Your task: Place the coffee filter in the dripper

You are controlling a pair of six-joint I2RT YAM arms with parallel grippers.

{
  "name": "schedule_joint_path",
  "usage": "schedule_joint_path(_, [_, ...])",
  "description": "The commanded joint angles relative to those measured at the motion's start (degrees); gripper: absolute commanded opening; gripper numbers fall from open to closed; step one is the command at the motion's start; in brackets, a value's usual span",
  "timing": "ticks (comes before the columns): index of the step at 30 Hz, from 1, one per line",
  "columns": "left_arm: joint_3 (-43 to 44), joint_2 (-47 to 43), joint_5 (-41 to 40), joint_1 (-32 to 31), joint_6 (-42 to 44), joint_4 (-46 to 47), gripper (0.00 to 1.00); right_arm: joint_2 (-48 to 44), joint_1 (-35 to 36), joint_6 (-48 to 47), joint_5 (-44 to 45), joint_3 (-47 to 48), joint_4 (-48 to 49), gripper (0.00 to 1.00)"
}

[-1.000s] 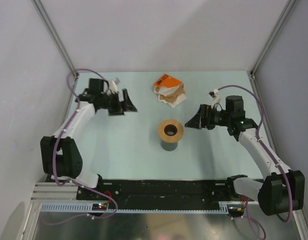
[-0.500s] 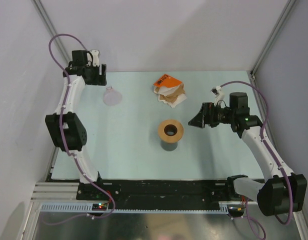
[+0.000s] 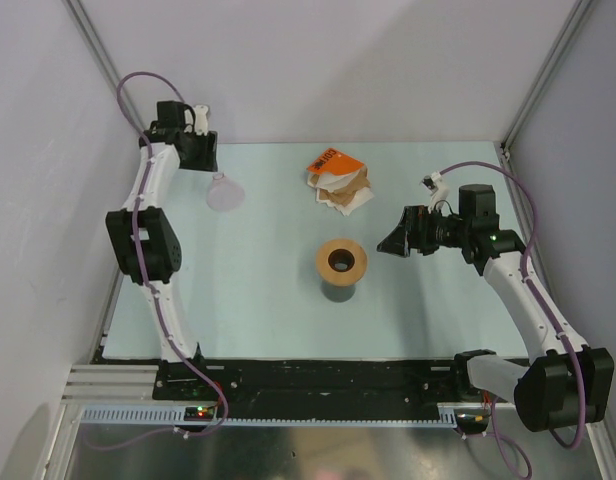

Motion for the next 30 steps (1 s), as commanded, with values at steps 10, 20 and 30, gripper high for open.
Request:
schedule_joint_path(10, [4.3, 4.5, 1.6, 0.0, -1.6, 0.6, 0.54, 0.7, -0.3, -0.5, 0.6, 2.6, 0.0, 0.99])
schedule_joint_path(20, [3.5, 6.5, 0.2, -0.1, -1.9, 0.5, 0.46, 1.3, -0.4, -0.1, 0.5, 2.6, 0.4, 0.99])
schedule_joint_path(30, [6.1, 10.1, -1.0, -0.2, -2.2, -0.3, 0.38, 2.2, -0.5, 0.5, 0.1, 3.2, 0.6, 0.98])
